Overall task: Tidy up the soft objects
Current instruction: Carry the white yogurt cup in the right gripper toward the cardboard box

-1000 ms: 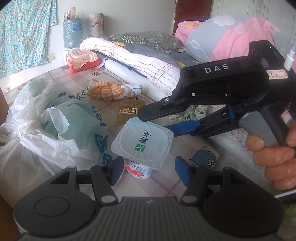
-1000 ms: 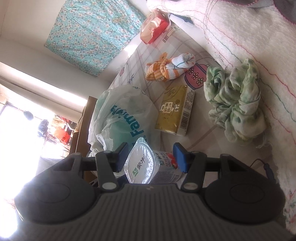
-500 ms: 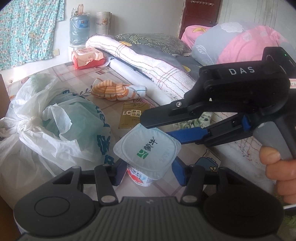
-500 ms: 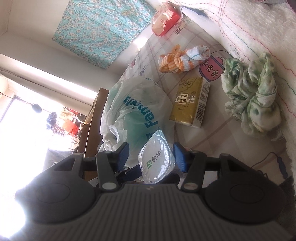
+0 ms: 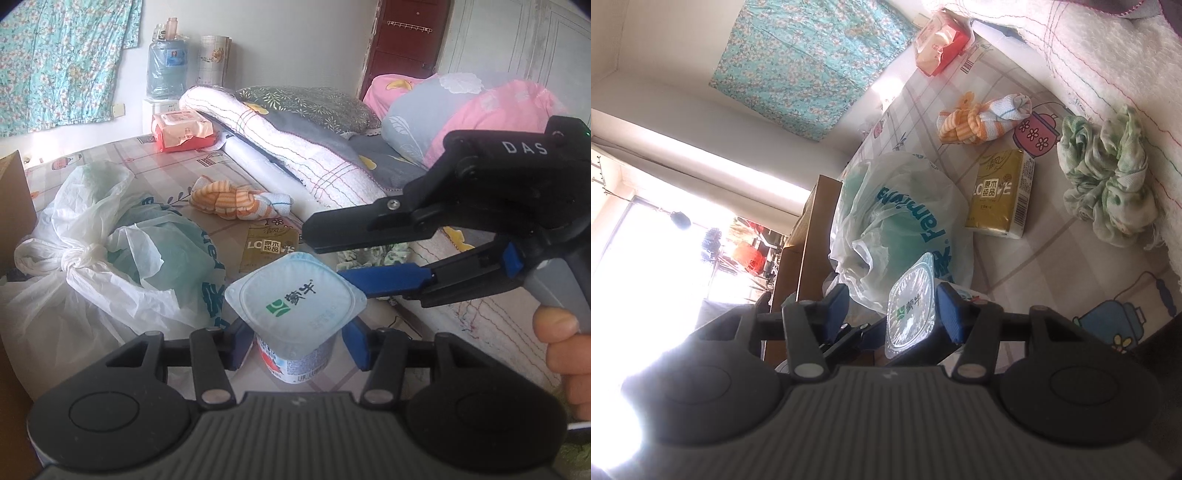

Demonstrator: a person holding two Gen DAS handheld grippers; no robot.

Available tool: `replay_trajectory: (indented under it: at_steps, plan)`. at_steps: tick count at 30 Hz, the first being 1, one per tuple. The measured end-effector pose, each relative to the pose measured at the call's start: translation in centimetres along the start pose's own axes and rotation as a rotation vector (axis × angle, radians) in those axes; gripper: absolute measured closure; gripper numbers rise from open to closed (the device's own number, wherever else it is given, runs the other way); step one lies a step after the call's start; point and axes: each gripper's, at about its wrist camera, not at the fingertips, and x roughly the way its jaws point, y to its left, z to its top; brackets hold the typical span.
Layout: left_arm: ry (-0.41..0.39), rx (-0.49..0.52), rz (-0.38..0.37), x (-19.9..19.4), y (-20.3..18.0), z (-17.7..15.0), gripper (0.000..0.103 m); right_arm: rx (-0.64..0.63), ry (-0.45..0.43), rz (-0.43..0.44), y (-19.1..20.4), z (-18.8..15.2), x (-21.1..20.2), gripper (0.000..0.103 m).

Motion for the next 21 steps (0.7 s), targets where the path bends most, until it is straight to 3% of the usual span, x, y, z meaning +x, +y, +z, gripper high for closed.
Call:
replay_trajectory:
  at_steps: [12,21]
  plan:
    - [-0.137,-0.071,0.026,-6.4,1.4,1.3,0.049,-0.158,0.014,0.065,8.0,-0.2,-1.3,0.050]
    - [-0.243,-0.178,0.217,-13.5,6.1,1.4,0.049,-0.290,0.167,0.190,16.8,-0.5,4.6,0.048]
